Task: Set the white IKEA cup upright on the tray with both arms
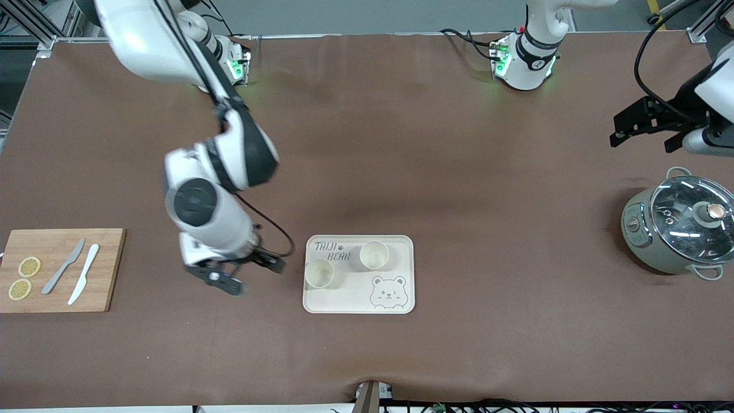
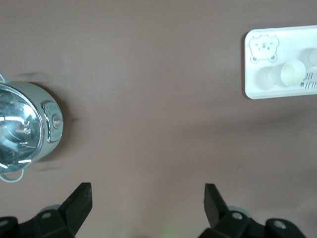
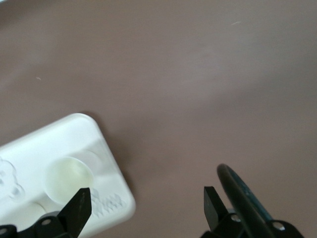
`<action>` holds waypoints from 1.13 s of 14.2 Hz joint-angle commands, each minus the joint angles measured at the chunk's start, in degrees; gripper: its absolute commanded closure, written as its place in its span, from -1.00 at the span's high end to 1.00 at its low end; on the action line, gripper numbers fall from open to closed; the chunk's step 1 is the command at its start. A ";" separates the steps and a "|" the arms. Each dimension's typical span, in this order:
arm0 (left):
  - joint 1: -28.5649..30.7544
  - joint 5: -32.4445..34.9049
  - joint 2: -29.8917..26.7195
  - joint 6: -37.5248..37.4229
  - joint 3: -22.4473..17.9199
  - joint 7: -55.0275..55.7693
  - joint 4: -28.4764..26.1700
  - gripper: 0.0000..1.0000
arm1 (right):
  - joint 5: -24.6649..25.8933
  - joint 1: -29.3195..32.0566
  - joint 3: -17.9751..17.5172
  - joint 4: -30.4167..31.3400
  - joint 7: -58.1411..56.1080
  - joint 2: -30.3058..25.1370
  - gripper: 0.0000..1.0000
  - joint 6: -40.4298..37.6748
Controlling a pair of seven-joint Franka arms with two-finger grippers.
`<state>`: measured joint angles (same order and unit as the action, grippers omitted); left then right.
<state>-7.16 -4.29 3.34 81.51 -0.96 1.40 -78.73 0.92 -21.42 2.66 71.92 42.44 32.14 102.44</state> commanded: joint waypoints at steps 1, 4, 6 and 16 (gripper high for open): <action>2.06 0.51 -2.73 1.10 2.46 -0.26 -3.62 1.00 | -0.74 7.07 -1.25 6.21 -12.42 -13.37 1.00 -11.43; 1.62 2.35 -2.29 1.10 2.81 -0.09 -3.45 1.00 | -0.74 15.16 -0.99 10.33 -24.13 -23.40 1.00 -16.75; 1.53 2.71 -2.02 1.54 2.90 0.00 -3.27 1.00 | -0.13 19.91 -0.99 13.59 -29.76 -28.08 1.00 -15.61; 1.97 3.41 -1.93 5.32 2.72 -0.87 -2.92 1.00 | -0.04 25.03 -0.99 13.69 -32.69 -28.62 1.00 -13.24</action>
<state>-5.63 -2.52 1.97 85.35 1.12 1.37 -81.33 0.84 2.64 2.60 84.48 9.79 4.37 88.31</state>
